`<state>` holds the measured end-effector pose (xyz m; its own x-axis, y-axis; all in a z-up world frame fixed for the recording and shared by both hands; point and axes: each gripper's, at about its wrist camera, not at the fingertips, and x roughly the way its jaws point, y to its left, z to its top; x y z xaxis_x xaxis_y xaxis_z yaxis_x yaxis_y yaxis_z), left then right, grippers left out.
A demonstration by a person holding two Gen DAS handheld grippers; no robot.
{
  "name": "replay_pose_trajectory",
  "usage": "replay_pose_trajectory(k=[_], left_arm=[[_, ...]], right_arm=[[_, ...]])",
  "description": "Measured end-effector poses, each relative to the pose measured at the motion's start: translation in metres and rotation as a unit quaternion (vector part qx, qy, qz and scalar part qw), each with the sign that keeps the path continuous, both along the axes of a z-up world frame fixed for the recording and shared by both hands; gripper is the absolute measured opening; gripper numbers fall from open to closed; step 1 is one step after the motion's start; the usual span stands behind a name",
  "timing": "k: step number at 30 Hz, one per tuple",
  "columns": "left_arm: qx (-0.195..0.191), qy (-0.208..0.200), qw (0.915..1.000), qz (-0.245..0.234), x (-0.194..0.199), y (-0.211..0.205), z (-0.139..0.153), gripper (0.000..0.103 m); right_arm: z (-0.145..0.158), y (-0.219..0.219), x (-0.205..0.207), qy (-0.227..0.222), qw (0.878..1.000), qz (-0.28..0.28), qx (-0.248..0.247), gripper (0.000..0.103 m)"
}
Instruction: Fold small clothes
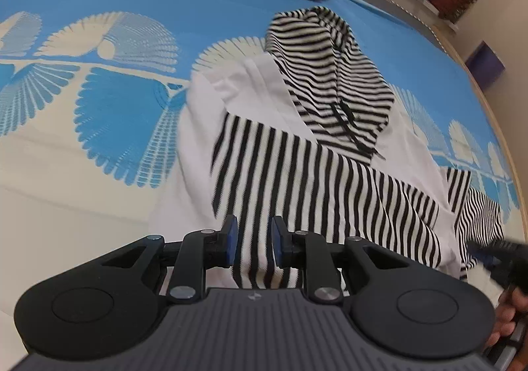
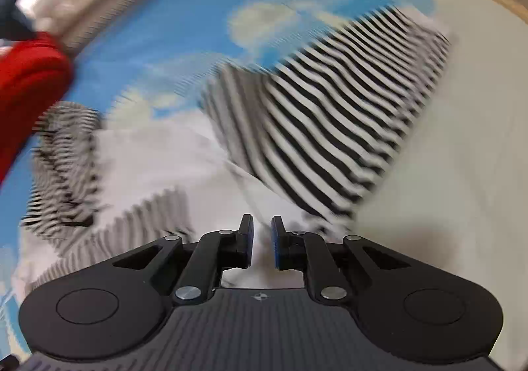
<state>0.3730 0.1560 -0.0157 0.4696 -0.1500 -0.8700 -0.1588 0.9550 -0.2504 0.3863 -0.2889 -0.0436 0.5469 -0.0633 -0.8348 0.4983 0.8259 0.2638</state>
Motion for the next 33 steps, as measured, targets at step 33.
replay_pose_trajectory(k=[33], left_arm=[[0.073,-0.035,0.9941,-0.072,-0.005,-0.082,0.014,0.037]], right_arm=[[0.007,-0.085,0.026,0.013,0.999,-0.011,0.041,0.045]])
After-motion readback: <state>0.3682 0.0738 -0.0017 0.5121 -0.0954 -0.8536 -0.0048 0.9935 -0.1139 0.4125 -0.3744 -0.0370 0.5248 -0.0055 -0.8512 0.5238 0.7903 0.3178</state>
